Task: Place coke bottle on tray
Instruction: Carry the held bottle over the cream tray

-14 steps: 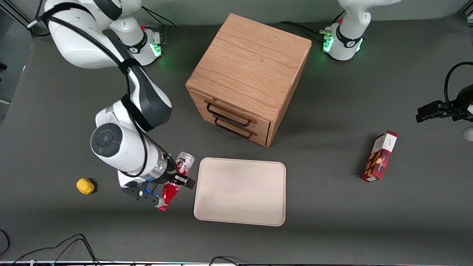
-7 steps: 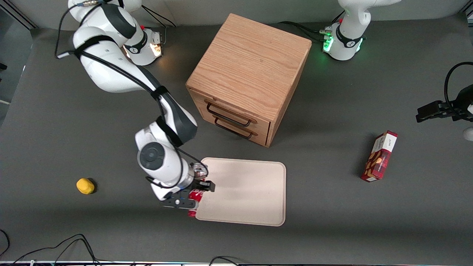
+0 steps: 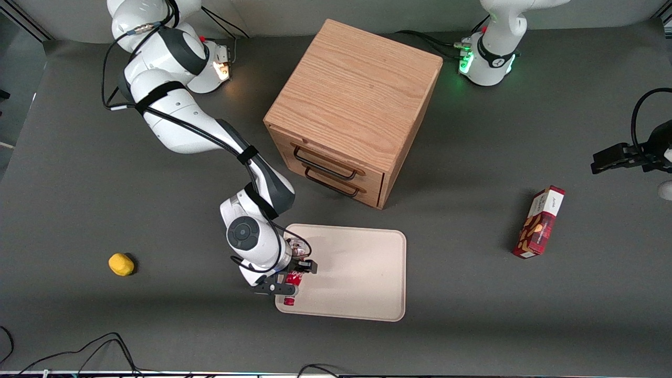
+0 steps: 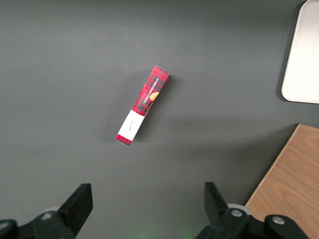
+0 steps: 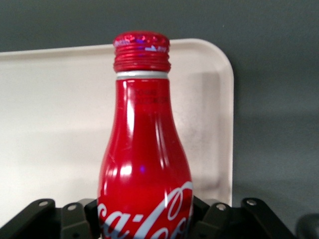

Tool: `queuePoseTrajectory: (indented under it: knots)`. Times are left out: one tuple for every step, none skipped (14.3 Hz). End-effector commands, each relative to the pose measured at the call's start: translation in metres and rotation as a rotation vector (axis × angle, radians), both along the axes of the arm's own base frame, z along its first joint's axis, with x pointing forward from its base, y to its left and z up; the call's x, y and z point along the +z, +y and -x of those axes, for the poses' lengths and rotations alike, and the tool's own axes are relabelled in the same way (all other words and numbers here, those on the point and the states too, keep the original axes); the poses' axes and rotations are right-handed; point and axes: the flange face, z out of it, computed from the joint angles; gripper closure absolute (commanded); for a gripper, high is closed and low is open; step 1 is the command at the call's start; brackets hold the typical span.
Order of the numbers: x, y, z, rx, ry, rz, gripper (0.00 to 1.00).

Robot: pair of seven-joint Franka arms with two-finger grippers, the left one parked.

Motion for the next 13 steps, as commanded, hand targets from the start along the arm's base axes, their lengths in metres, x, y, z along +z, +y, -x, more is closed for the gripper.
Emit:
queuePoseTrajectory:
  knots:
    - [0.008, 0.01, -0.002, -0.014, -0.028, 0.003, 0.91]
    - [0.007, 0.011, -0.003, -0.013, -0.036, 0.002, 0.84]
    - [0.003, 0.012, -0.001, -0.009, -0.044, 0.003, 0.74]
    - [-0.001, 0.012, 0.001, -0.012, -0.048, 0.0, 0.69]
    - [-0.003, 0.012, 0.001, -0.011, -0.052, -0.002, 0.55]
    - [-0.005, 0.009, 0.0, -0.009, -0.056, 0.01, 0.52]
    - [-0.007, 0.006, -0.001, -0.003, -0.068, 0.027, 0.36]
    - [-0.009, 0.007, 0.001, -0.002, -0.068, 0.029, 0.25]
    - [-0.012, 0.007, 0.002, 0.0, -0.067, 0.03, 0.16]
    - [-0.012, 0.007, 0.002, 0.002, -0.073, 0.027, 0.0]
    - [-0.012, 0.007, 0.002, 0.008, -0.08, 0.035, 0.0]
    - [-0.012, 0.007, 0.002, 0.01, -0.081, 0.037, 0.0]
    - [-0.011, 0.007, 0.002, 0.01, -0.083, 0.037, 0.0]
